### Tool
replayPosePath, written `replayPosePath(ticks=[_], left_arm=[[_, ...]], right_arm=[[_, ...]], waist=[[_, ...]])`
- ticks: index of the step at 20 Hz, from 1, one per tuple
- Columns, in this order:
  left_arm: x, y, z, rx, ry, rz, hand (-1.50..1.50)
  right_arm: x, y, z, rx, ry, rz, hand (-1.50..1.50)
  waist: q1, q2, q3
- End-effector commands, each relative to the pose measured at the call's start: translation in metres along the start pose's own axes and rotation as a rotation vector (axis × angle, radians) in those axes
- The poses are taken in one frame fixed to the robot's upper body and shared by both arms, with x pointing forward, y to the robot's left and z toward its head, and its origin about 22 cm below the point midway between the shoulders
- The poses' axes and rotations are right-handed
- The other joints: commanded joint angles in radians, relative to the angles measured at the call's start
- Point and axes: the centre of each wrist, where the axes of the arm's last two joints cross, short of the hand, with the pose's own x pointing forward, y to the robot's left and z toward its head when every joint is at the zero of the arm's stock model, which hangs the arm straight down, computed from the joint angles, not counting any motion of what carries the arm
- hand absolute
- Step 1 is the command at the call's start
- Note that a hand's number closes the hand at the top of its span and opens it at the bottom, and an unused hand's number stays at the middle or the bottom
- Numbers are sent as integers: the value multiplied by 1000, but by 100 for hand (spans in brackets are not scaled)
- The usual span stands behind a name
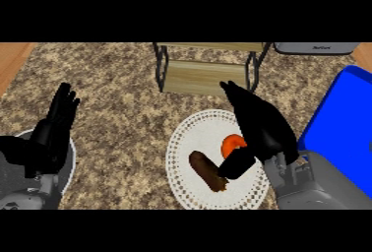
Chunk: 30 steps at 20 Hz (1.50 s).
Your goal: Pick the squash from the placemat and place it in the tiered shelf
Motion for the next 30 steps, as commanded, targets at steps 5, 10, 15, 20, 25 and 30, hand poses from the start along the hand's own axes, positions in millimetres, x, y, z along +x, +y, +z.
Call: replayPosePath(ticks=[5, 10, 15, 20, 25, 30], left_arm=[[-6, -4, 13, 13, 11, 7, 0], [-8, -1, 7, 17, 1, -5, 0], [3, 1, 7, 6, 7, -7, 0], [-12, -4, 10, 10, 1, 9, 0], [-18, -4, 1, 12, 8, -12, 0], [-3, -17, 16, 5, -4, 0, 0]], right_arm=[[-3, 42, -20, 34, 266, 248, -150], [-2, 52, -29, 44, 349, 288, -150], [-3, 49, -21, 51, 330, 258, -150], [-16, 62, -31, 48, 321, 238, -150], [-44, 75, -32, 80, 329, 254, -150], [-61, 93, -36, 67, 308, 249, -150]], waist=[[-5, -1, 1], [-11, 0, 1], [-14, 0, 2], [-13, 3, 2], [-18, 3, 2], [-12, 2, 3]])
